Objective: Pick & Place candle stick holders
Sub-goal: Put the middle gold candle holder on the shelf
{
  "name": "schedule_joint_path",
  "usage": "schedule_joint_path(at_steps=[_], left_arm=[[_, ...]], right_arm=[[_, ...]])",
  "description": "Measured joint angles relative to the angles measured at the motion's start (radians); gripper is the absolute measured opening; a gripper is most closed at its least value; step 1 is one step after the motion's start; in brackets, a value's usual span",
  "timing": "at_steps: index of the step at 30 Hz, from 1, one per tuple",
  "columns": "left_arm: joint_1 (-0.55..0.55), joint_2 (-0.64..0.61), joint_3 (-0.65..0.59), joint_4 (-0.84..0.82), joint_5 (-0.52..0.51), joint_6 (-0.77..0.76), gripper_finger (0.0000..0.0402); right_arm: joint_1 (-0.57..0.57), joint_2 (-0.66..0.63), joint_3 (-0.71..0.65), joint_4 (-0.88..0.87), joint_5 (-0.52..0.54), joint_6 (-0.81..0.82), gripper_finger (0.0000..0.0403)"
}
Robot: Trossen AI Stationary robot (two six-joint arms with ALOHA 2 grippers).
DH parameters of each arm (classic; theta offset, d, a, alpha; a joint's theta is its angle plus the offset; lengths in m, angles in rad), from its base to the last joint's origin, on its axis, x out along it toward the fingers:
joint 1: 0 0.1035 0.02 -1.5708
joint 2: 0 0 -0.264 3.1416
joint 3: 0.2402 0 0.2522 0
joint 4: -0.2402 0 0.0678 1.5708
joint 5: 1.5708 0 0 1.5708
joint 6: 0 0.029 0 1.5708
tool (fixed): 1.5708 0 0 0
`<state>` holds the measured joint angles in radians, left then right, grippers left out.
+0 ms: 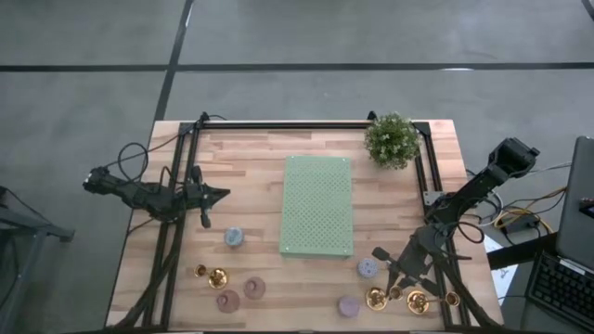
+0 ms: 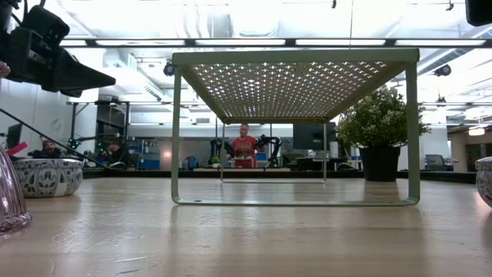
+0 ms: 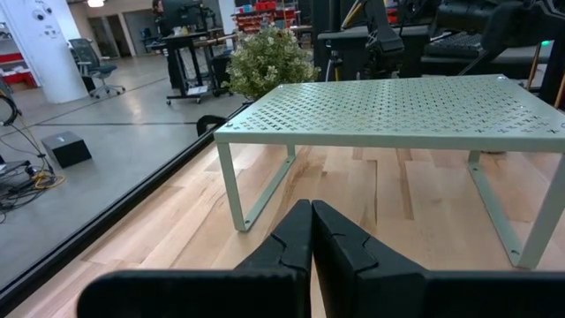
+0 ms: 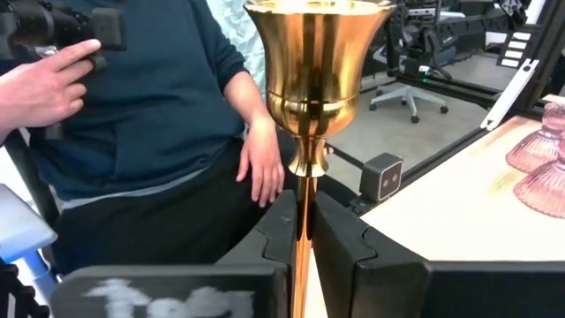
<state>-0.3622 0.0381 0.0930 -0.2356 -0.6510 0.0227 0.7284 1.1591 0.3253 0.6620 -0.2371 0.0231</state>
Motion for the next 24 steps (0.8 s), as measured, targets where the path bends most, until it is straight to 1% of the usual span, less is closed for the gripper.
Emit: schedule_joint_path(at_steps=[8,18,24], left_arm=[[0.000,0.000,0.000,0.000,0.000,0.000,0.0014],[-0.001,0.000,0.000,0.000,0.000,0.000,0.0014],[-0.001,0.000,0.000,0.000,0.000,0.000,0.0014]], right_arm=[[-0.002,-0.010,0.038,-0.009,0.001,0.009,0.0021],[-0.039,-0.011,0.145,-0.182,0.035,-0.009,0.0020],[-0.065,-0.012,0.187,-0.224,0.035,-0.027,0.0020]])
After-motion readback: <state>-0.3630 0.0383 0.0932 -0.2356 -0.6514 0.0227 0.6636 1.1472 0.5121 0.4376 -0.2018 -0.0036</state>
